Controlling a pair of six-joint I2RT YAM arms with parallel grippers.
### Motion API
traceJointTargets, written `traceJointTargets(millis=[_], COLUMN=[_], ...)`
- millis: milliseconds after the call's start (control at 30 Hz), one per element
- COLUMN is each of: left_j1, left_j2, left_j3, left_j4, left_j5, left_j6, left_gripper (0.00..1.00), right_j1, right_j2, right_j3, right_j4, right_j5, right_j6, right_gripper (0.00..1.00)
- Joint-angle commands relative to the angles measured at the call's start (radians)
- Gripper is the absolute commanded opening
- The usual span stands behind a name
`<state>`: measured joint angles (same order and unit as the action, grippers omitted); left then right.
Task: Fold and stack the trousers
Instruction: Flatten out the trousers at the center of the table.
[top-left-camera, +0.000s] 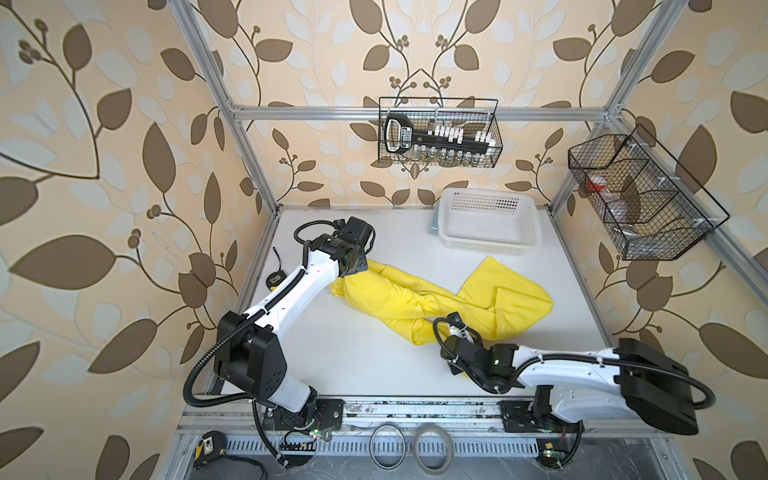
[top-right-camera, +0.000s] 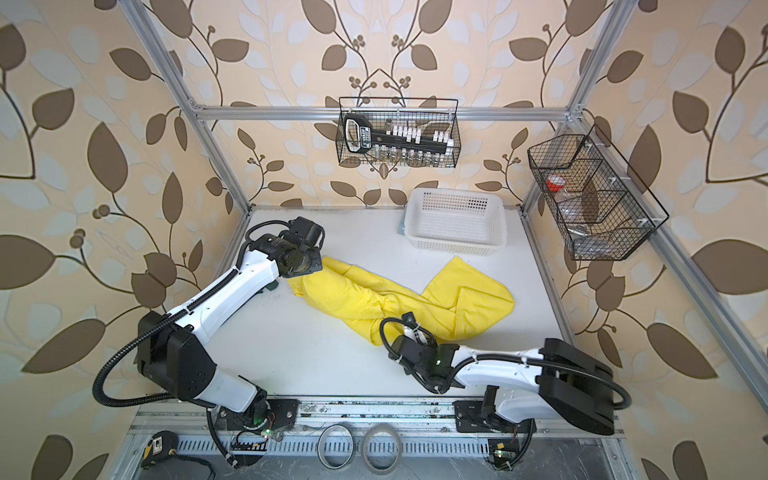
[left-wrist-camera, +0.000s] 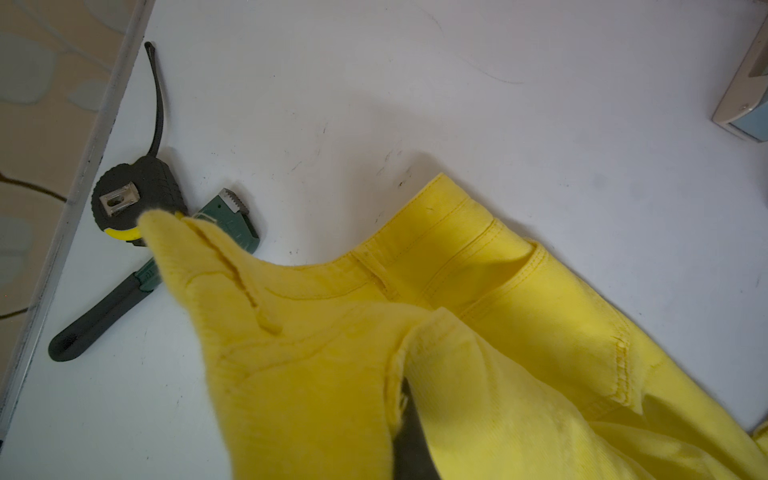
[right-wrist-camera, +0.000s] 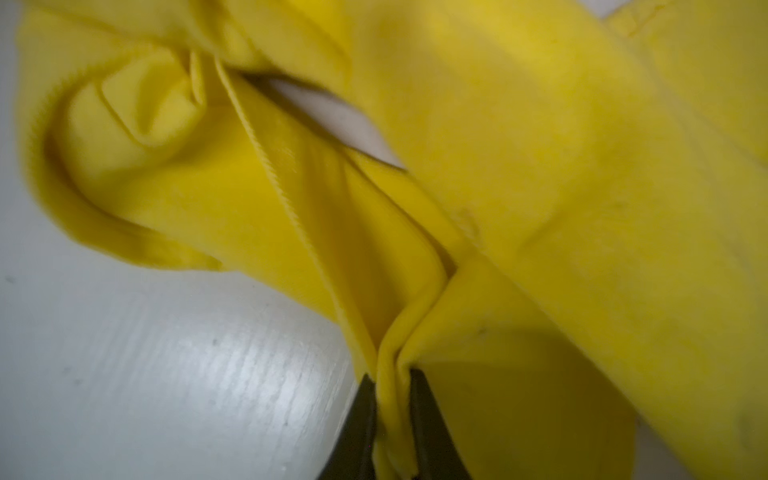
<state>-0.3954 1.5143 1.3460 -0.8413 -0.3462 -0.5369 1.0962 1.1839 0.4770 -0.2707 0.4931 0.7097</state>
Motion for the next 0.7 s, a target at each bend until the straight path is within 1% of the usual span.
traceJointTargets(millis=[0,100,200,333,433,467,533,600,667], left_j1=[0.019,0.035,0.049,0.060,0.078,0.084,0.098,0.108,0.113], left_j2=[-0.032,-0.030,-0.031,-0.028,-0.037,-0.043,-0.051,-0.063,-0.068], left_j3=[0.034,0.038,0.043,0.055,0.050,0.044,0.036,0.027,0.018], left_j4=[-0.002,-0.005,-0.004,-0.017,-0.026,-0.025,-0.032,-0.037,-0.038], left_j5=[-0.059,-0.082,-0.095,-0.141,-0.172,-0.186,-0.201,-0.201,-0.197], left_j6=[0.034,0.050,0.064,0.088,0.109,0.116,0.124,0.128,0.131], left_gripper=[0.00,0.00,0.00,0.00,0.00,0.00,0.00,0.00,0.00], right_j1=[-0.088,-0.218,-0.404,-0.660,-0.854,-0.920,-1.043,-1.173,-1.268], right_j2=[-0.211,-0.413,-0.528,-0.552,-0.544,-0.540,-0.536,-0.524,-0.497], right_j3=[0.041,0.084,0.163,0.303,0.391,0.405,0.408,0.395,0.371], right_j4=[-0.103,-0.199,-0.276,-0.356,-0.386,-0.387,-0.356,-0.316,-0.276], right_j5=[-0.028,-0.062,-0.137,-0.204,-0.165,-0.124,-0.084,-0.096,-0.124], right_j6=[-0.006,-0.047,-0.121,-0.244,-0.326,-0.335,-0.349,-0.334,-0.310], right_gripper=[0.00,0.00,0.00,0.00,0.00,0.00,0.00,0.00,0.00])
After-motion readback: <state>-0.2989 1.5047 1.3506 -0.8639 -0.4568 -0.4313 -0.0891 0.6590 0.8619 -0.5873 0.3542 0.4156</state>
